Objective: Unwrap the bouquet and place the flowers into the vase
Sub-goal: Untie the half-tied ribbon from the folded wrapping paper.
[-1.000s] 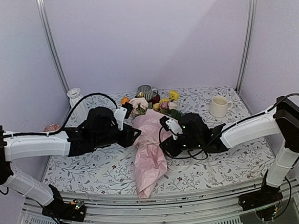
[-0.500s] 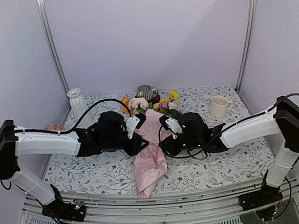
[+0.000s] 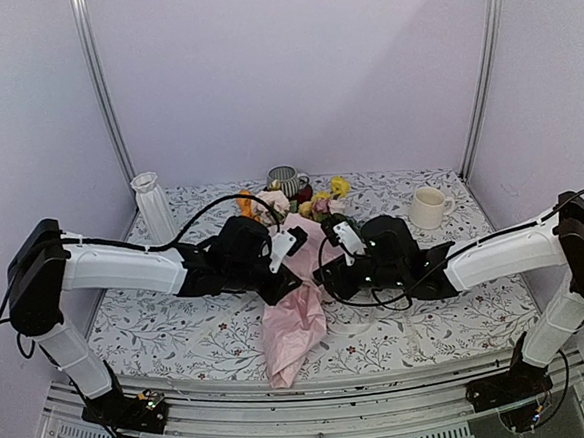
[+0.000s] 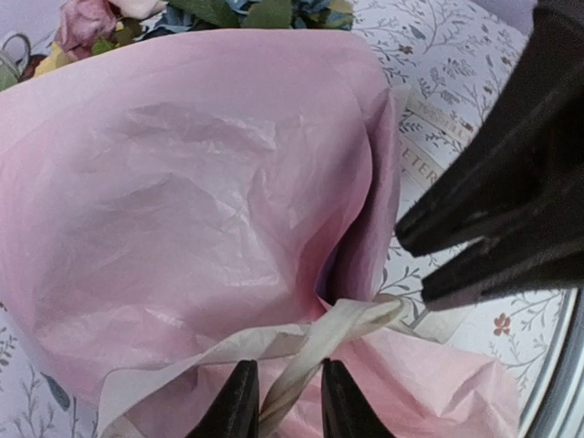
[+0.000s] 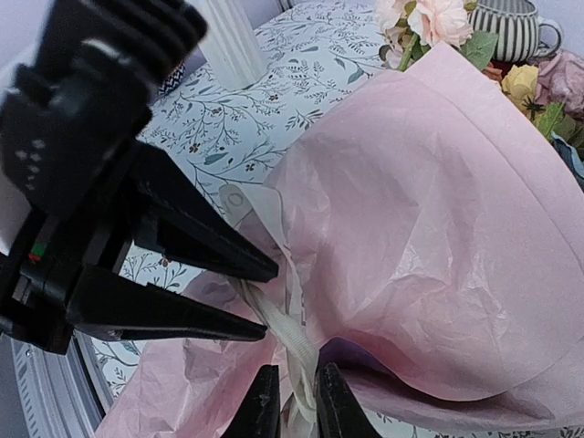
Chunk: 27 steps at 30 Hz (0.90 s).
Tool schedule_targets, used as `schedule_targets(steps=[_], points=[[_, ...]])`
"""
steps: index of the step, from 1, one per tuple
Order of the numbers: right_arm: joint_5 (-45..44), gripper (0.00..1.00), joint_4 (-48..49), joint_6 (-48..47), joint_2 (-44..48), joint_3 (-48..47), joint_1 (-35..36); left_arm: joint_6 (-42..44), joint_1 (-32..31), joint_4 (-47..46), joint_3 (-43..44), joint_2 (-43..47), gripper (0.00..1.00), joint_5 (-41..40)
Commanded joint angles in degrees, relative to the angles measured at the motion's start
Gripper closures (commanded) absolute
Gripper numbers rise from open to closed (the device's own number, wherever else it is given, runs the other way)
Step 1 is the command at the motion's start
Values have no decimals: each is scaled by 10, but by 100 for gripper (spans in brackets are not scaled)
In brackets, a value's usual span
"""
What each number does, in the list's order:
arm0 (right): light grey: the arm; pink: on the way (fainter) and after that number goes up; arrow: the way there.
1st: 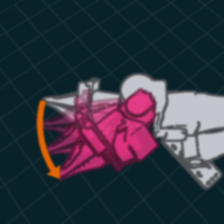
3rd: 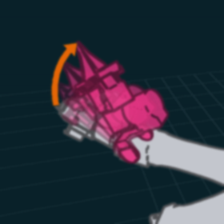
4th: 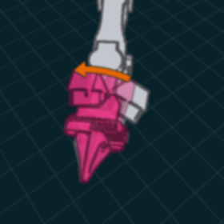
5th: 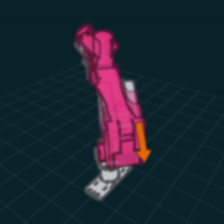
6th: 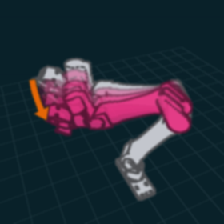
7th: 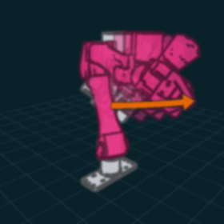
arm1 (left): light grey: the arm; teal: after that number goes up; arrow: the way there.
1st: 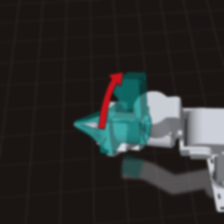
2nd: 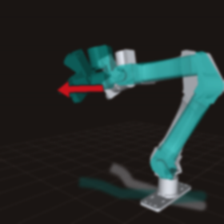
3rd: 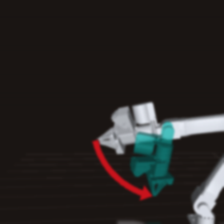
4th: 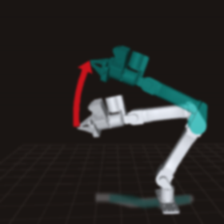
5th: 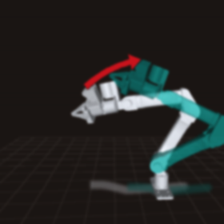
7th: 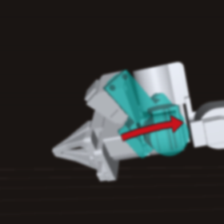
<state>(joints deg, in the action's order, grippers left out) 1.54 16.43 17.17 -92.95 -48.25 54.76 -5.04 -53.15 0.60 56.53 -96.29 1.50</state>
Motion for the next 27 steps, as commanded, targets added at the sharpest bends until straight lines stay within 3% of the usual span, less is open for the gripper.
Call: schedule_targets(steps=[1,5,16,27], points=[[-28,83,25,11,23,20,5,15,-10,15,16,-10,80,2],[-26,83,30,13,23,27,5,16,-11,19,21,-8,100,-4],[62,82,35,-25,-25,-1,9,-78,-5,-77,-47,73,100,-57],[45,77,-18,-46,-80,-69,12,-114,5,-93,-49,59,100,-65]])
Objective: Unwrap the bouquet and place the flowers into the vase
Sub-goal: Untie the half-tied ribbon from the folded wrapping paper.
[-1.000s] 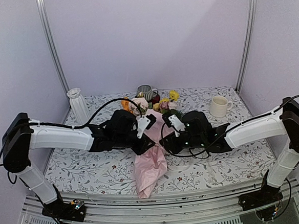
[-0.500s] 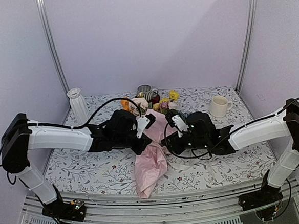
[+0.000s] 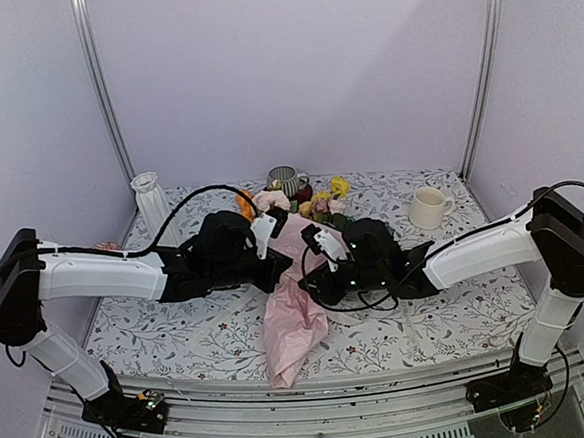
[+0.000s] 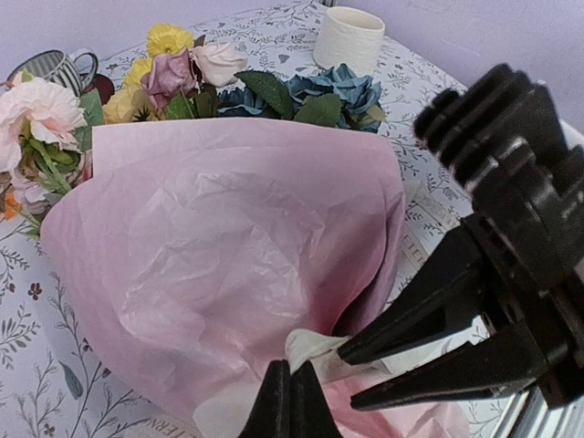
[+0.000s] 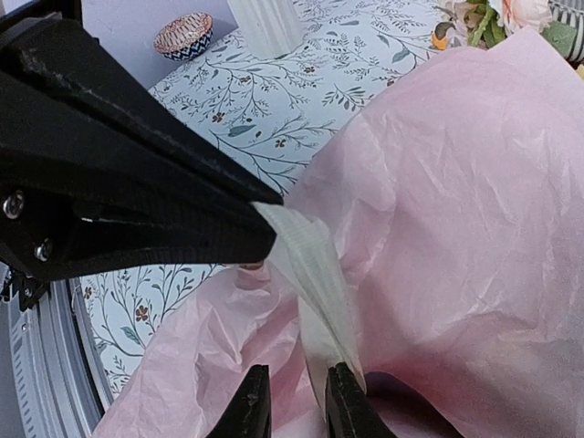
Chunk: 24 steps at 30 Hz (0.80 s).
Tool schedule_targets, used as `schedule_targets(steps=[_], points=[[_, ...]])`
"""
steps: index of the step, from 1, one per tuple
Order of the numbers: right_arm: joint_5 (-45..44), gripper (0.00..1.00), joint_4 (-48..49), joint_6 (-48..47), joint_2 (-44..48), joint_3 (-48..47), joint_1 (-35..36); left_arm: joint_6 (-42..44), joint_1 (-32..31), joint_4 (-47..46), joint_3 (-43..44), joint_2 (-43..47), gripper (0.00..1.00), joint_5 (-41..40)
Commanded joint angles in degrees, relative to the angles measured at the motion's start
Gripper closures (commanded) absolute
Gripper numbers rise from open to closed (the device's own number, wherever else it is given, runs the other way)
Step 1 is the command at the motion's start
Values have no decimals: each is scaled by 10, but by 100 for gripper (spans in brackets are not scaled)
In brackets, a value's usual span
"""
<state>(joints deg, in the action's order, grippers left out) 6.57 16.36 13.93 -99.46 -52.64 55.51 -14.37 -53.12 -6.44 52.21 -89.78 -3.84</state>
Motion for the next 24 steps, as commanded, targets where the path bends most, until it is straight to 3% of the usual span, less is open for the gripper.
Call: schedule_targets(steps=[1,24], points=[[-9,77,-22,-13,-17,-29,4,-23,5,-22,-7,-5,100,-14],[-22,73,-12,-62,-1,-37,11,-63,16,-68,-30,-15,100,17]])
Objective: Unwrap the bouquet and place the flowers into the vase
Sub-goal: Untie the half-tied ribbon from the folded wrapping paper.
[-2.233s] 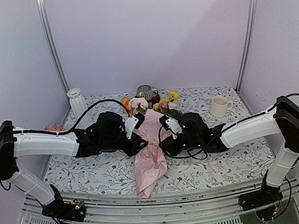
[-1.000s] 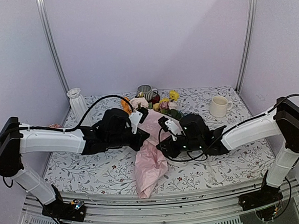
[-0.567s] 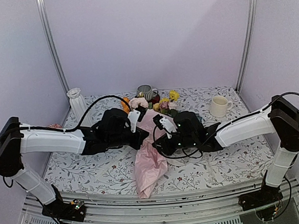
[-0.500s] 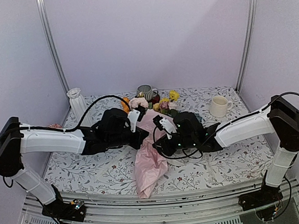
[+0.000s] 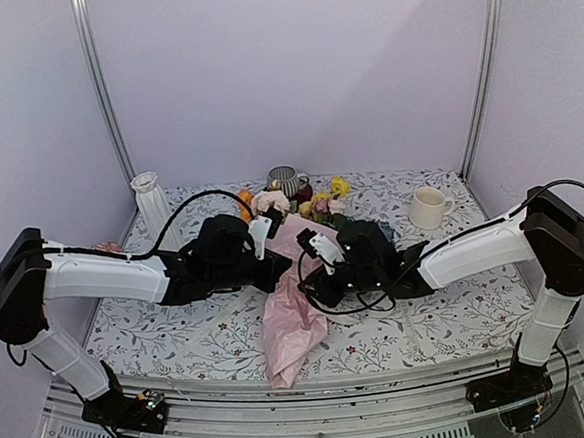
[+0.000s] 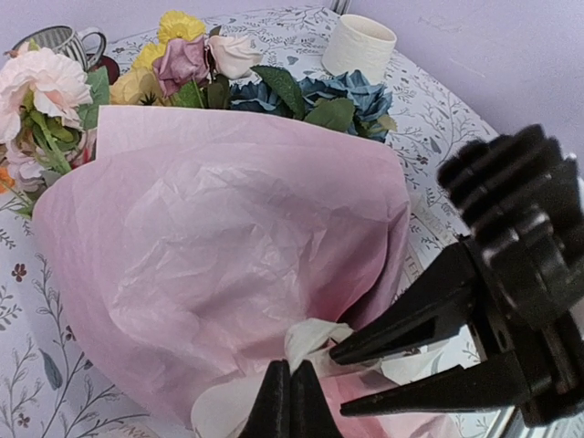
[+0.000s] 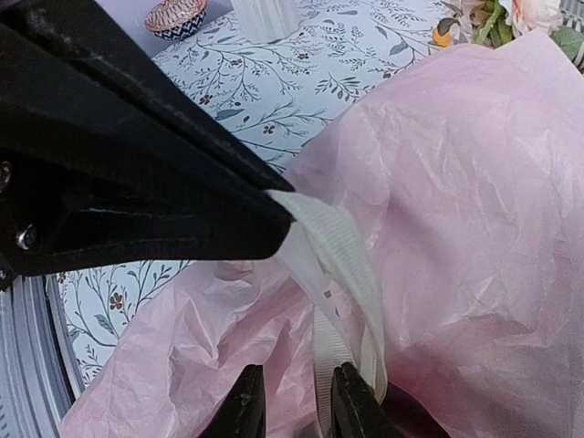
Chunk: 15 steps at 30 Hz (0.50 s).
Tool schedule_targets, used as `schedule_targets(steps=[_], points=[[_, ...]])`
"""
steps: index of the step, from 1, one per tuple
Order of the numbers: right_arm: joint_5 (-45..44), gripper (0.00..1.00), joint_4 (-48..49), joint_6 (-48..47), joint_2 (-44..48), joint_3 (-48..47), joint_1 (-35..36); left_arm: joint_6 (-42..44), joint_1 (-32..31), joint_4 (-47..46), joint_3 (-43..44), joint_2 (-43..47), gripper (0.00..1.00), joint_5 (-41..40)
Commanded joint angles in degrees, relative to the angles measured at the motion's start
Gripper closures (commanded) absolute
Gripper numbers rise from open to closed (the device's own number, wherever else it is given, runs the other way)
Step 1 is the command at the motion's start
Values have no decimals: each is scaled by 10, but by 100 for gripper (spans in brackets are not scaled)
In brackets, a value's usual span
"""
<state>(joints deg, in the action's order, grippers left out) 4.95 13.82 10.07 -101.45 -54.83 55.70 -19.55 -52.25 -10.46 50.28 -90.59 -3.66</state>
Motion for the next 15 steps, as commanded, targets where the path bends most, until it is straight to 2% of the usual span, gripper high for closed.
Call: schedule_targets(steps=[1,9,15], points=[[-6,73,15,-29,21,-13,9,-12,8,-31,-11,-8,100,20],[-2,71,17,-55,26,-13,8,-29,27,-44,-15,-6,100,55],[-3,70,5,-61,-3,-37,8,-37,39,-52,-18,-12,100,74]])
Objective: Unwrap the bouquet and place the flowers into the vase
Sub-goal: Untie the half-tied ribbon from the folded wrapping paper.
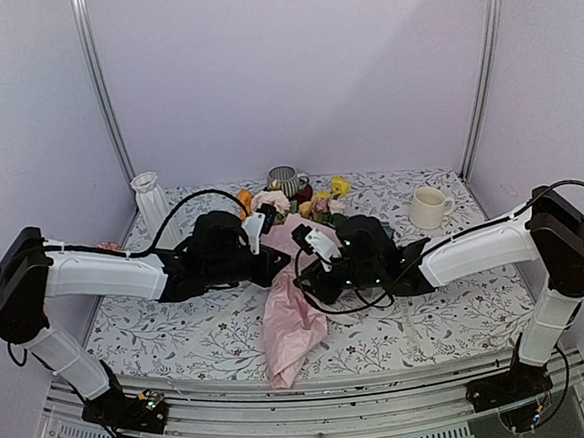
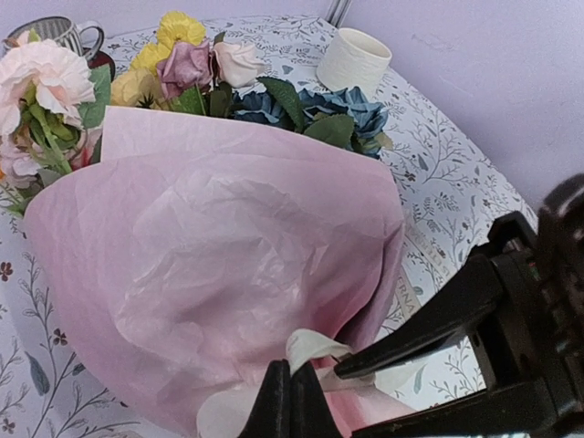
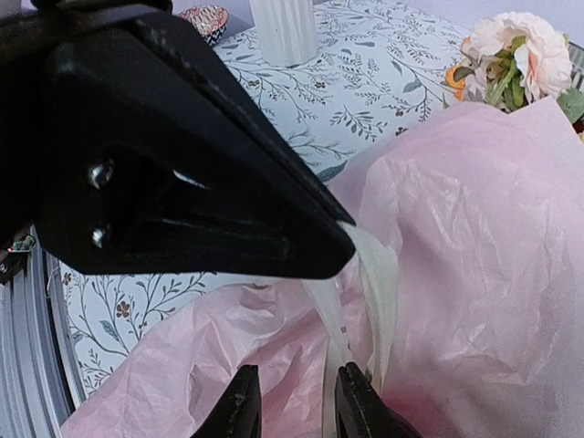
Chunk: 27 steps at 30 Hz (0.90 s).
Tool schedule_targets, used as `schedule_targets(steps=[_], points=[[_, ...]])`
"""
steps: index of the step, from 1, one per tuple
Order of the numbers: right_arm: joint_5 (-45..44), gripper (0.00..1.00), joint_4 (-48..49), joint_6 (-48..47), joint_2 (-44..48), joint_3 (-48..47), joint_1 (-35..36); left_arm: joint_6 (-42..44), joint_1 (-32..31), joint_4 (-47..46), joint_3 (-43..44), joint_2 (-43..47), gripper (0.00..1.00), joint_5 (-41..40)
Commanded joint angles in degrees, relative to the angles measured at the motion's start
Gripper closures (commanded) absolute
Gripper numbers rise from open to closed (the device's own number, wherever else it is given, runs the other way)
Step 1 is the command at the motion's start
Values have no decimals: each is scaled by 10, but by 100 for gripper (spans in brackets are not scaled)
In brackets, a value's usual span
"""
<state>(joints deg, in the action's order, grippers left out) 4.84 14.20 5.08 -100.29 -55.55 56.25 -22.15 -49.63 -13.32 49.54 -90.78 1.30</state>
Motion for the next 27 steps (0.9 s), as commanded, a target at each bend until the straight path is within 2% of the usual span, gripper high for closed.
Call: schedule_targets(steps=[1,7,19,22,27], points=[[-7,70,-1,-11,-20,-33,3,-12,14,-24,-9,-10,100,28],[-29,62,-6,-18,-34,-54,2,-13,23,-29,-11,-12,100,37],[-77,56,-51,-19,-89,-108,3,-10,30,-35,-11,-22,100,41],[-73,64,-57,-19,-96,-108,3,-10,31,-34,-8,-25,100,40],[-63,93,-45,-8,-63,-81,3,-11,33,-32,-6,-29,100,37]])
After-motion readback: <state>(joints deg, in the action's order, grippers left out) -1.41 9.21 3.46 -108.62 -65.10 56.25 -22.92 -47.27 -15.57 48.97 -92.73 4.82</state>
